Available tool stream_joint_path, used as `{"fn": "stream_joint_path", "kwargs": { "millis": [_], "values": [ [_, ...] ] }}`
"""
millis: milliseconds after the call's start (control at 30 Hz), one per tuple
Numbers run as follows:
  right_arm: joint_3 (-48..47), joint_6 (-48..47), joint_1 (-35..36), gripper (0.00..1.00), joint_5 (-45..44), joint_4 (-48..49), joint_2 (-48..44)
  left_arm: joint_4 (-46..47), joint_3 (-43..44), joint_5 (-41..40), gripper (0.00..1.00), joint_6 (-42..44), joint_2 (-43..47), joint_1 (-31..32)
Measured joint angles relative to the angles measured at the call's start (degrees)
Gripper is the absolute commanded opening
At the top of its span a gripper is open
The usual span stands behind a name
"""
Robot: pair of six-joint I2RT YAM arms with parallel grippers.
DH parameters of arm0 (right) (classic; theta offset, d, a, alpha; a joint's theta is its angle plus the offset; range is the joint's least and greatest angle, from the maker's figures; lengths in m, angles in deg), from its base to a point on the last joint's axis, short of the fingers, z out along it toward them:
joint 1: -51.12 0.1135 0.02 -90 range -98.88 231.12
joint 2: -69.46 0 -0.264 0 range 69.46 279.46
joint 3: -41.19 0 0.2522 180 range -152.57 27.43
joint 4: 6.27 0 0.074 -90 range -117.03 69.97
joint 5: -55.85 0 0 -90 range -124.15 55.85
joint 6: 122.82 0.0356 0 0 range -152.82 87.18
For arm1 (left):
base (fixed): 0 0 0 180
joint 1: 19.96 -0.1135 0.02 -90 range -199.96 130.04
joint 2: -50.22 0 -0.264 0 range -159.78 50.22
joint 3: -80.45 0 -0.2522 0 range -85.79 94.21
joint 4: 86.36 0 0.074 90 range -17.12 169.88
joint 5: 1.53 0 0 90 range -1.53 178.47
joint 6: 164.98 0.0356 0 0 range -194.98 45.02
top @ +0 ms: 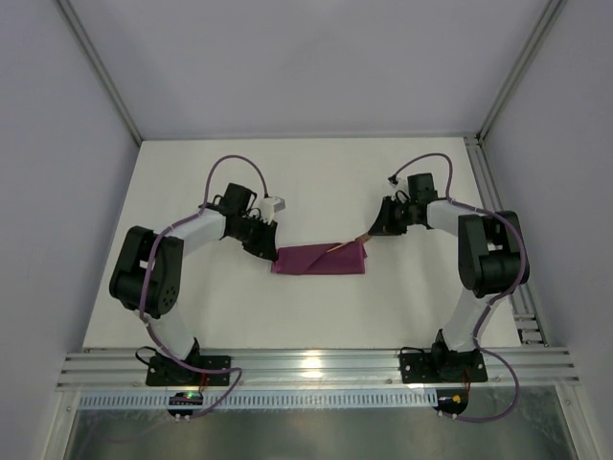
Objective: Fold the napkin into a case and place the utensils inside
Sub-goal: Stuff the fork at the center of the board.
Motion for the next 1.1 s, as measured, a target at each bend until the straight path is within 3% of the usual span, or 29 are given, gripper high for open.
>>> {"fn": "stream_joint_path", "kwargs": {
  "millis": [467,700,933,1100],
  "values": [
    [9.1,9.1,0.0,0.04,-5.8,-0.5,-12.3,0.0,0.0,0.4,0.14,0.0,0.0,0.0],
    [8.7,10.1,1.6,0.04,-9.3,-1.8,-13.8,0.0,0.0,0.6,0.13,0.0,0.0,0.0],
    [0.7,10.0,6.1,0.04,-14.7,-7.8,-12.0,0.0,0.0,0.7,0.12,0.0,0.0,0.0],
    [0.1,11.4,7.4,0.04,-17.7,-10.6,-12.9,0.0,0.0,0.7,0.12,0.0,0.0,0.0]
  ]
}}
